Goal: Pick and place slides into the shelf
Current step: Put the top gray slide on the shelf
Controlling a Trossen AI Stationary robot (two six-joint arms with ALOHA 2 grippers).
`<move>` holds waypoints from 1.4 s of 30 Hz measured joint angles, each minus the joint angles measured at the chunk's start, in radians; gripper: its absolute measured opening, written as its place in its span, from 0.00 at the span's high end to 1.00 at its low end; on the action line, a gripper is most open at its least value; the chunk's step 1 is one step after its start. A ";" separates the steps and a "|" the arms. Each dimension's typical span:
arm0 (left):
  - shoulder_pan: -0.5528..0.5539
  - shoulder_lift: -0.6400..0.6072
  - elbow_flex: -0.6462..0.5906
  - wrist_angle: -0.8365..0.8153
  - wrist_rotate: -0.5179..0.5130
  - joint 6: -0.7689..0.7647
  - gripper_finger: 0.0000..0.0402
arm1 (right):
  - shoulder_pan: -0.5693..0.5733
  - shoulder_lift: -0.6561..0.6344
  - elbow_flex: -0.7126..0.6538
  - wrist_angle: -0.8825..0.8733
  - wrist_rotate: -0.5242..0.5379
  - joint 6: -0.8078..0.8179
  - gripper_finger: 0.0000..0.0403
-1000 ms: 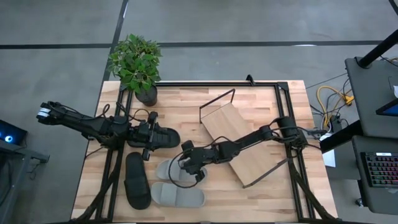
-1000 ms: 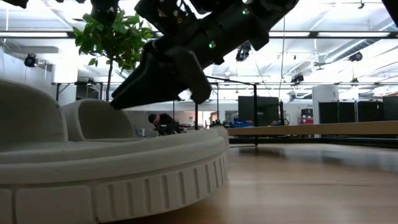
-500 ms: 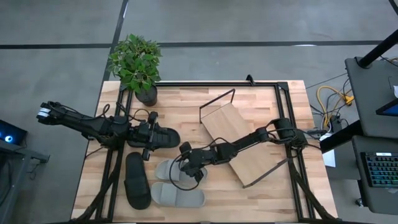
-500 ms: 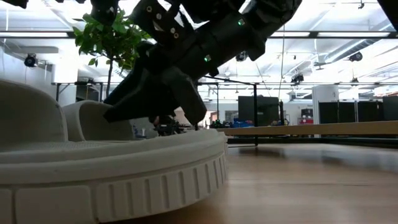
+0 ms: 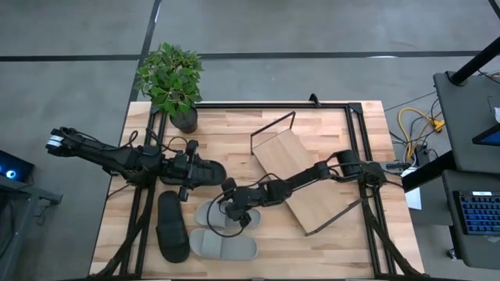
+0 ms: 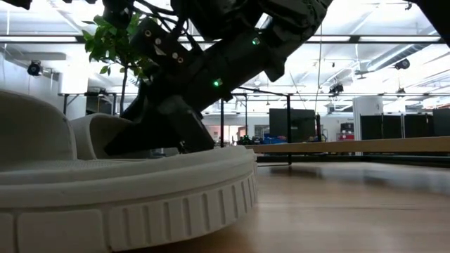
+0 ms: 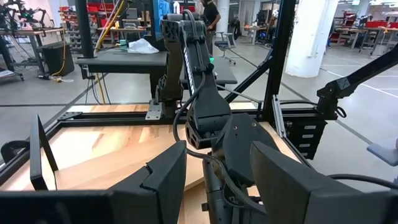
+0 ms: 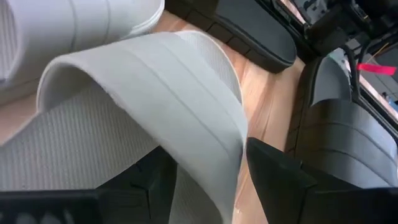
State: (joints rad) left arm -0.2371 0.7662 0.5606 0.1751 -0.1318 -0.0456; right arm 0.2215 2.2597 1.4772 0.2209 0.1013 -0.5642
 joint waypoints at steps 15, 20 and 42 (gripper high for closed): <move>0.000 0.000 0.000 -0.001 0.000 0.006 0.59 | -0.002 0.000 0.008 0.001 0.004 0.041 0.56; 0.000 0.000 0.000 -0.001 0.000 0.009 0.59 | -0.001 0.000 0.008 -0.001 0.004 0.040 0.58; 0.000 0.000 -0.001 -0.001 0.000 0.008 0.59 | -0.002 -0.014 0.008 -0.028 0.007 0.029 0.97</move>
State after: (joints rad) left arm -0.2369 0.7662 0.5598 0.1745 -0.1318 -0.0372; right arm 0.2195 2.2460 1.4857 0.1928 0.1086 -0.5350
